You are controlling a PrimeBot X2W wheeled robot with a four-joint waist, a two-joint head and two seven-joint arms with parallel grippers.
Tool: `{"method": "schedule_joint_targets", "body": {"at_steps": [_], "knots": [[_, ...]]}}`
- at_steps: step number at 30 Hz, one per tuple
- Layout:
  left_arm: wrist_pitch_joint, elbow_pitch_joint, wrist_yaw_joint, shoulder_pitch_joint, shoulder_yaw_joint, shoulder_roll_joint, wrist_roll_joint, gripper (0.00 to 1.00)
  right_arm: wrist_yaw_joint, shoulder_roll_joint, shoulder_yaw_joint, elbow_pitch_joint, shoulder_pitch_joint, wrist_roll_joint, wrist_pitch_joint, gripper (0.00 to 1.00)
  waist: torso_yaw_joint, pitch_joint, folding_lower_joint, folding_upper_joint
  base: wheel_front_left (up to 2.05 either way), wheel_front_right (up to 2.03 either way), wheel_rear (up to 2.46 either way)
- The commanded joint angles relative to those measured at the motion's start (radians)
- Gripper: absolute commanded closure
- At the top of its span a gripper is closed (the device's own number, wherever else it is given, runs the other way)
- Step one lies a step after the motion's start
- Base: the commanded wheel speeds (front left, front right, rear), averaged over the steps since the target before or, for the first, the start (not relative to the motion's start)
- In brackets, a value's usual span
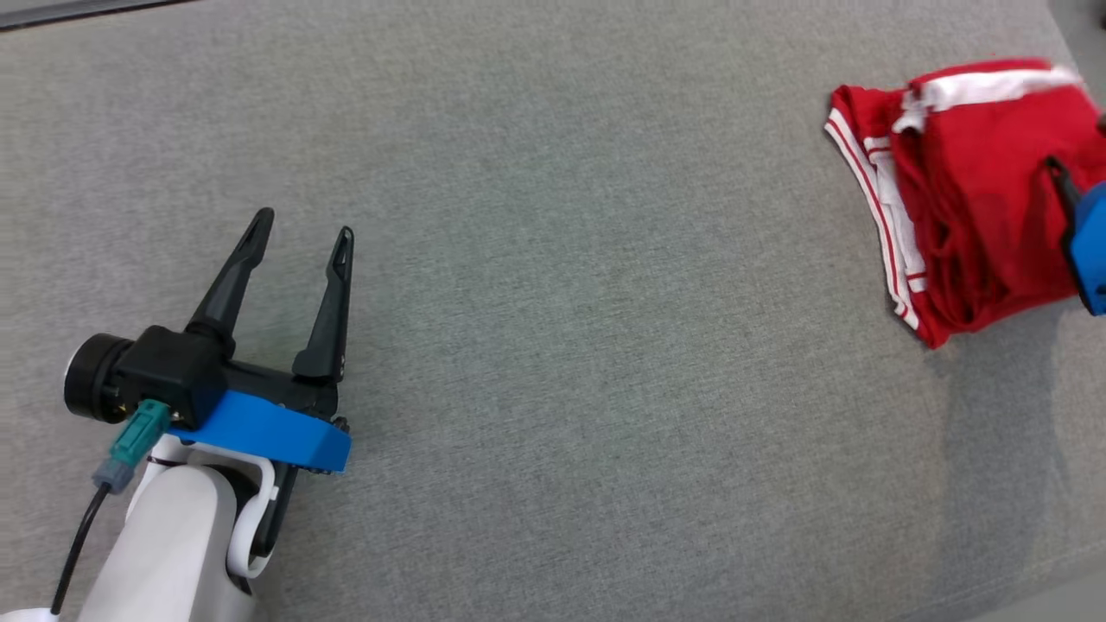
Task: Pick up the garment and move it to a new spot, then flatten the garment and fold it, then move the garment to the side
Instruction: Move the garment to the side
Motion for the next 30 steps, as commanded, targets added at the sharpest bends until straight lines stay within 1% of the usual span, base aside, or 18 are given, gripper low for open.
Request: {"method": "schedule_joint_targets", "body": {"at_steps": [1,4,7,8,10,14,18,22,26,30], "knots": [[-0.009,0.001,0.005,-0.001,-0.003,-0.006,-0.003,0.00,0.000,0.003,-0.017,0.009,0.000,-0.020,-0.020,0.00,0.005,-0.010,-0.0001,-0.0001,0.00,0.00,0.00],[-0.030,0.027,0.008,0.018,-0.008,-0.022,-0.014,0.00,0.000,0.028,-0.077,0.047,0.011,-0.033,-0.067,0.00,0.027,-0.050,-0.0001,-0.0001,0.00,0.00,0.00],[-0.057,0.067,0.013,0.039,-0.008,-0.047,-0.031,0.00,0.000,0.070,-0.157,0.055,0.045,-0.016,-0.133,0.00,0.052,-0.114,-0.0001,-0.0001,0.00,0.00,0.00],[-0.064,0.080,0.016,0.049,-0.005,-0.055,-0.037,0.00,0.000,0.089,-0.198,0.046,0.061,0.006,-0.164,0.00,0.058,-0.135,-0.0001,-0.0001,0.00,0.00,0.00],[-0.079,0.104,0.023,0.075,-0.002,-0.069,-0.047,0.00,0.000,0.154,-0.263,0.014,0.118,0.063,-0.234,0.00,0.075,-0.180,-0.0001,-0.0001,0.00,0.00,0.00],[-0.099,0.136,0.031,0.133,0.013,-0.086,-0.068,0.00,0.000,0.212,-0.302,-0.096,0.254,0.116,-0.303,0.00,0.110,-0.266,-0.0001,-0.0001,0.00,0.00,0.00],[-0.107,0.151,0.047,0.198,0.042,-0.093,-0.084,0.00,0.000,0.265,-0.351,-0.232,0.417,0.127,-0.319,0.00,0.142,-0.333,-0.0001,-0.0001,0.00,0.00,0.00],[-0.112,0.155,0.059,0.252,0.069,-0.103,-0.097,0.00,0.000,0.347,-0.420,-0.380,0.583,0.110,-0.315,0.00,0.174,-0.383,-0.0001,-0.0001,0.00,0.00,0.00],[-0.113,0.154,0.063,0.291,0.098,-0.107,-0.104,0.00,0.000,0.423,-0.458,-0.520,0.716,0.071,-0.285,0.00,0.201,-0.411,-0.0001,-0.0001,0.00,0.00,0.00],[-0.113,0.138,0.071,0.327,0.110,-0.130,-0.094,0.00,0.000,0.491,-0.499,-0.617,0.809,0.030,-0.244,0.00,0.227,-0.434,-0.0001,-0.0001,0.00,0.00,0.00]]}}
